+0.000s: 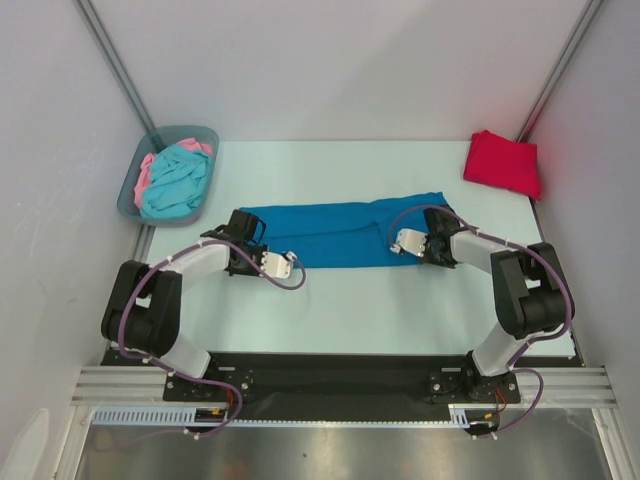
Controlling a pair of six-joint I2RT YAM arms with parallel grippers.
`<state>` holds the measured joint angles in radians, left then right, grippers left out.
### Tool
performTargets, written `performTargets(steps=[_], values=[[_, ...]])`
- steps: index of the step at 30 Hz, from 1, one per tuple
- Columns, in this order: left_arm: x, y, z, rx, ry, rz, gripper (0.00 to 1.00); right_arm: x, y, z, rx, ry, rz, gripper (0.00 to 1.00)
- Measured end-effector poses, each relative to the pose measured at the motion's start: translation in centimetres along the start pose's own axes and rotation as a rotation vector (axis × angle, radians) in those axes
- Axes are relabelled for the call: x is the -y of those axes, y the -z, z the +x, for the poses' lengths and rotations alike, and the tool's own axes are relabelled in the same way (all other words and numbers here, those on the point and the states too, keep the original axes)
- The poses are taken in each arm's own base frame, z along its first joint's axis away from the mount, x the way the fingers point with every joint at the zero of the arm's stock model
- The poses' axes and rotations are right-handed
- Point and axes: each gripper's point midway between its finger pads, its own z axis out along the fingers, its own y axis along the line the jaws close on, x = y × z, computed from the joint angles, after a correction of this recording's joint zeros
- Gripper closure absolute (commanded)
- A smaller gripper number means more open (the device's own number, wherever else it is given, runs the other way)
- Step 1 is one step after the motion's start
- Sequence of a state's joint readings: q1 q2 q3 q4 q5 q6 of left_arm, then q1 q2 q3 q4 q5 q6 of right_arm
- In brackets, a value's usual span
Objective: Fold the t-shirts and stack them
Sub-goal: Fold the tshirt
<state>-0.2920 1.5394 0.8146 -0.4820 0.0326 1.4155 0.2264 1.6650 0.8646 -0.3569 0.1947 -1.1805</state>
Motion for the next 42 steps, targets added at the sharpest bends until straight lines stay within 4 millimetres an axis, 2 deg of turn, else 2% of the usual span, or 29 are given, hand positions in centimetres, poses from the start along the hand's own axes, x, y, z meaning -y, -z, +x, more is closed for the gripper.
performTargets(steps=[5,8,13,18,22,26,35,42], values=[[0.4,0.3,-0.5,0.025,-0.034,0.031,1.00,0.9,-0.4,0.0,-0.005,-0.001,0.021,1.00],[1.0,0.4,-0.7,0.040,-0.058,0.059,1.00,2.1,-1.0,0.0,-0.009,-0.007,0.037,1.00],[1.2,1.0,-1.3,0.072,-0.083,0.096,1.00,5.2,-2.4,-0.3,-0.012,-0.031,0.087,1.00],[0.9,1.8,-2.8,0.113,-0.129,0.120,1.00,8.7,-4.0,-1.3,-0.008,-0.029,0.134,1.00],[1.0,2.2,-5.0,0.161,-0.171,0.149,1.00,12.0,-5.5,-2.7,0.010,-0.028,0.184,1.00],[1.4,1.8,-7.4,0.208,-0.211,0.196,1.00,14.6,-6.7,-4.1,0.029,-0.017,0.220,1.00],[4.1,1.0,-12.4,0.305,-0.292,0.322,1.00,18.1,-8.2,-7.1,0.076,0.045,0.259,1.00],[3.4,0.5,-16.9,0.388,-0.334,0.373,1.00,19.6,-8.9,-9.7,0.118,0.105,0.280,1.00]])
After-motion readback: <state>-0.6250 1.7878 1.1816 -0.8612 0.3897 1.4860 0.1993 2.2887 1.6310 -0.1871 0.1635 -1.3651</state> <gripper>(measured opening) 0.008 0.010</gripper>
